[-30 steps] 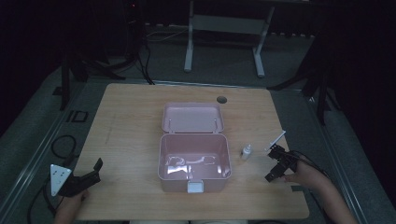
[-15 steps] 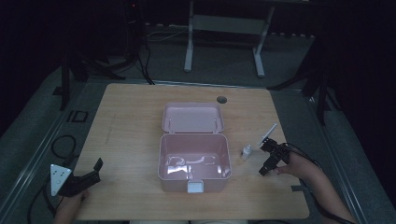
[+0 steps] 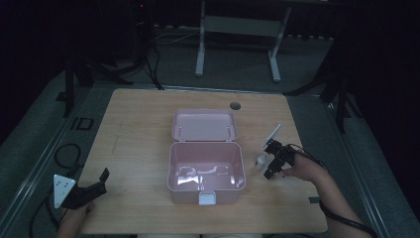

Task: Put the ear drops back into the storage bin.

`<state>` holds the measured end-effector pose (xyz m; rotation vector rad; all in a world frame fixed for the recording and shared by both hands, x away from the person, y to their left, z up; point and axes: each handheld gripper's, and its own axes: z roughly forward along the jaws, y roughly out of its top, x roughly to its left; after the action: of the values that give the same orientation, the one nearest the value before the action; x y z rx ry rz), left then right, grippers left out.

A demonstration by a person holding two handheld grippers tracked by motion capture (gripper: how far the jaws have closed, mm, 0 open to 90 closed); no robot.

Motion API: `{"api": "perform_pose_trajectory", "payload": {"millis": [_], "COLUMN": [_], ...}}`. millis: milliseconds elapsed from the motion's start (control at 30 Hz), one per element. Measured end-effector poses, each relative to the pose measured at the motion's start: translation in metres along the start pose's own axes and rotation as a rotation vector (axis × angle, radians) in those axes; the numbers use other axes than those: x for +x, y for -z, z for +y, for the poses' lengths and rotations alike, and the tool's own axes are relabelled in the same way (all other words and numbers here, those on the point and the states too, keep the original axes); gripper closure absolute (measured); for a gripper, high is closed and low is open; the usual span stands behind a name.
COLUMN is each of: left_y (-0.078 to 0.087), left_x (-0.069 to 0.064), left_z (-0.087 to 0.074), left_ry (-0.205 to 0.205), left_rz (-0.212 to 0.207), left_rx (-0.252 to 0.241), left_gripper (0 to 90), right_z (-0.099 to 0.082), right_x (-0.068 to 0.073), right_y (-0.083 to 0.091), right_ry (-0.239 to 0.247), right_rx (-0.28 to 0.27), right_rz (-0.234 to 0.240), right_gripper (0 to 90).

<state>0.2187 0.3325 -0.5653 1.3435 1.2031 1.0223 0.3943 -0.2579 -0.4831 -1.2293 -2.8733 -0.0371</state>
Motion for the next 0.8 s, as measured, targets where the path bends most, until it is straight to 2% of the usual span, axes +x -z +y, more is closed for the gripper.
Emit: {"api": "perform_pose_trajectory", "payload": {"millis": [467,767,800], "left_y": [0.0,0.0,0.0], "left_x": [0.0,0.0,0.0], "left_z": [0.0,0.0,0.0], "left_ry": [-0.001,-0.002,-0.002], "left_rz": [-0.003,-0.005,-0.005], "left_rx": [0.0,-0.002,-0.002], "left_gripper": [0.4,0.4,0.4], "right_z": [0.032,0.043,0.044], "right_x": [-0.002,-0.002,-0.003], "right_y": [-0.011,-0.018,-0.019], "right_ry": [-0.009,-0.007,-0.013], "right_rx": [0.004,0.0,-0.001], "right_rz": [0.012,0.02,0.024], "right_gripper": [14.8,26.3,30.3]}}
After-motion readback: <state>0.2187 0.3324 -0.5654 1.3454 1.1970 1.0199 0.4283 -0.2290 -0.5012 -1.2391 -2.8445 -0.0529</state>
